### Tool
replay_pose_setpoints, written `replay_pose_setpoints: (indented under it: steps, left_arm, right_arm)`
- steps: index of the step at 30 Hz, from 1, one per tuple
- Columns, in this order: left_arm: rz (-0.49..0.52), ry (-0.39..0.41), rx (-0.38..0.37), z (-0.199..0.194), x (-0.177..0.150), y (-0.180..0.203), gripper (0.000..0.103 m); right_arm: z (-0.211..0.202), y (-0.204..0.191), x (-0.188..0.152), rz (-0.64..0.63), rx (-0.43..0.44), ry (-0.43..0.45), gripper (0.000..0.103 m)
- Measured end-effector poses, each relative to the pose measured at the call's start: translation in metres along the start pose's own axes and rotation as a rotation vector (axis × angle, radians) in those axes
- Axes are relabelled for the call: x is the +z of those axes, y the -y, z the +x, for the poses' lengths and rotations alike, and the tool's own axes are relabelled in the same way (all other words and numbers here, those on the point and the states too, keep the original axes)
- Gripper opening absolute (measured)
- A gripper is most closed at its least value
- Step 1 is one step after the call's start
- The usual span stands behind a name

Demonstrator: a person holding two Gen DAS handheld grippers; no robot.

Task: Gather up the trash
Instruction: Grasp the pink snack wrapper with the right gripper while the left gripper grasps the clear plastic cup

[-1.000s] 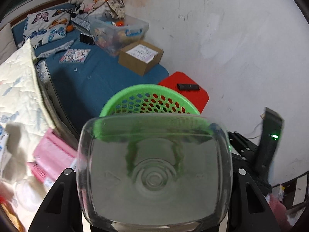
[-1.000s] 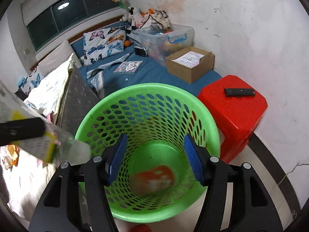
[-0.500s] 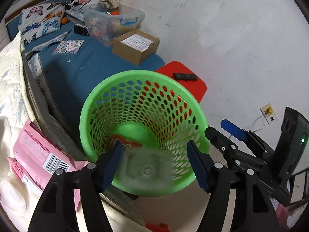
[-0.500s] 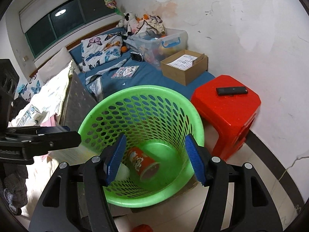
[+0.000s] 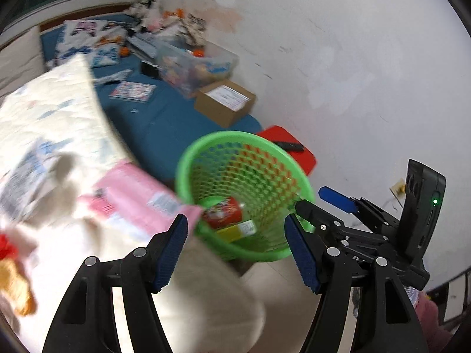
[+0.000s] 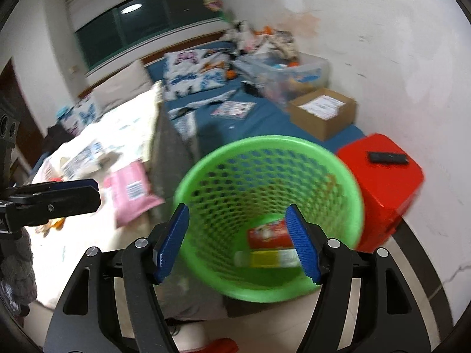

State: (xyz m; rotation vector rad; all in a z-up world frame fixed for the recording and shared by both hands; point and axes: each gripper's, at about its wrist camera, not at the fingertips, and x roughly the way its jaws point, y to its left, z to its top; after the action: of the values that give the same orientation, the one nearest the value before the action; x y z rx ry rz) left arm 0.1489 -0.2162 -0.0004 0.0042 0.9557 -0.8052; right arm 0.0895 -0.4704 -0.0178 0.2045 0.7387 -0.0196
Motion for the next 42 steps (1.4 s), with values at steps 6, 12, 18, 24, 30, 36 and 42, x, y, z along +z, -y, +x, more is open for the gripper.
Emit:
replay_pose_setpoints:
  steps: [6, 12, 18, 24, 30, 36, 42]
  left_arm:
    - [-0.061, 0.055, 0.116, -0.041, -0.026, -0.046, 0.066]
    - [-0.108, 0.084, 0.205, -0.064, -0.046, -0.079, 0.066]
    - [-0.148, 0.093, 0.220, -0.071, -0.057, -0.099, 0.066]
    - [-0.168, 0.084, 0.222, -0.066, -0.059, -0.109, 0.066]
    - [-0.155, 0.068, 0.226, -0.053, -0.053, -0.110, 0.066]
    - [-0.140, 0.049, 0.238, -0.038, -0.046, -0.112, 0.066]
    - [-0.130, 0.037, 0.255, -0.023, -0.037, -0.115, 0.065]
  right_arm:
    - [0.019, -0.057, 0.003, -0.114, 0.109, -0.029, 0.077]
    - [0.052, -0.098, 0.011, -0.210, 0.184, -0.077, 0.081]
    - [0.088, -0.116, 0.021, -0.269, 0.228, -0.138, 0.083]
    - [0.117, -0.119, 0.028, -0.316, 0.264, -0.205, 0.089]
    - [0.137, -0.123, 0.027, -0.336, 0.284, -0.253, 0.090]
    - [0.147, -0.124, 0.024, -0.346, 0.272, -0.274, 0.072]
    - [0.135, -0.122, 0.025, -0.335, 0.249, -0.234, 0.063]
